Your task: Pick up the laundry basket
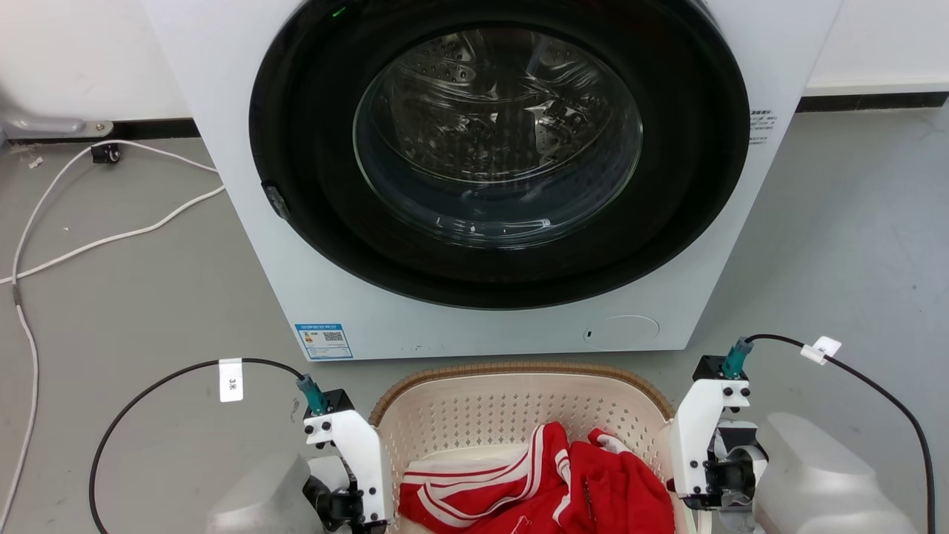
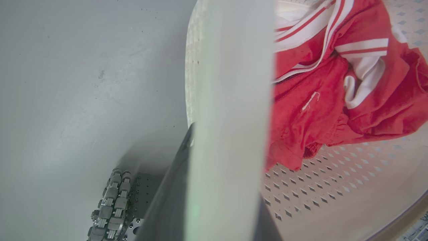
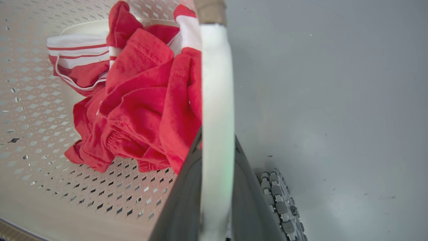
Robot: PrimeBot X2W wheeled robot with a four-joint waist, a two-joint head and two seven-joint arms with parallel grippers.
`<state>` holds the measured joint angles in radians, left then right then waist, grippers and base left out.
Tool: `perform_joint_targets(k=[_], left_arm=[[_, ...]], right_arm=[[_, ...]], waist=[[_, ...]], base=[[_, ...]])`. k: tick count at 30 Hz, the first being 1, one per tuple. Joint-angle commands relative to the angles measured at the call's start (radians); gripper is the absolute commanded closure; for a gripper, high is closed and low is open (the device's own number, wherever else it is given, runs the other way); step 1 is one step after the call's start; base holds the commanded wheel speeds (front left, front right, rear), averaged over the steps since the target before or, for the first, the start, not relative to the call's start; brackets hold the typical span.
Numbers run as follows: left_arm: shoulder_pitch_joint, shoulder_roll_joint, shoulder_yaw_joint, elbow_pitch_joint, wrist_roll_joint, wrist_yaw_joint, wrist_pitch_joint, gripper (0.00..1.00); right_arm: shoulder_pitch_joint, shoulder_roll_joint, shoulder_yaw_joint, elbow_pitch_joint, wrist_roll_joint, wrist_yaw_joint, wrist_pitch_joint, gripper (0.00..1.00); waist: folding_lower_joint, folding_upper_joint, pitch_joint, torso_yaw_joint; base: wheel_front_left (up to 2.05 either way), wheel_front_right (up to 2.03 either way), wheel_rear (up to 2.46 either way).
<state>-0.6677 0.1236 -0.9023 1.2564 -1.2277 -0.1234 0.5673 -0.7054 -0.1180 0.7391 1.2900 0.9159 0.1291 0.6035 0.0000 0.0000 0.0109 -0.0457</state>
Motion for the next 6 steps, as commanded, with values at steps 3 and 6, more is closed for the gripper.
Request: perform_joint_targets(k=[3, 6], left_arm=[[-0.006, -0.013, 0.002, -0.010, -0.017, -0.013, -0.004, 1.00], [-0.005, -0.013, 0.001, -0.008, -0.016, -0.013, -0.002, 1.00]], right_arm=[[0.004, 0.014, -0.005, -0.002, 0.009, 0.003, 0.005, 1.00], [0.004, 0.015, -0.005, -0.002, 0.009, 0.003, 0.007, 1.00]], waist=[[0.0000, 0.0000, 0.000, 0.000], [0.0000, 0.0000, 0.000, 0.000]], base=[[0.00, 0.00, 0.00], [0.00, 0.00, 0.00]])
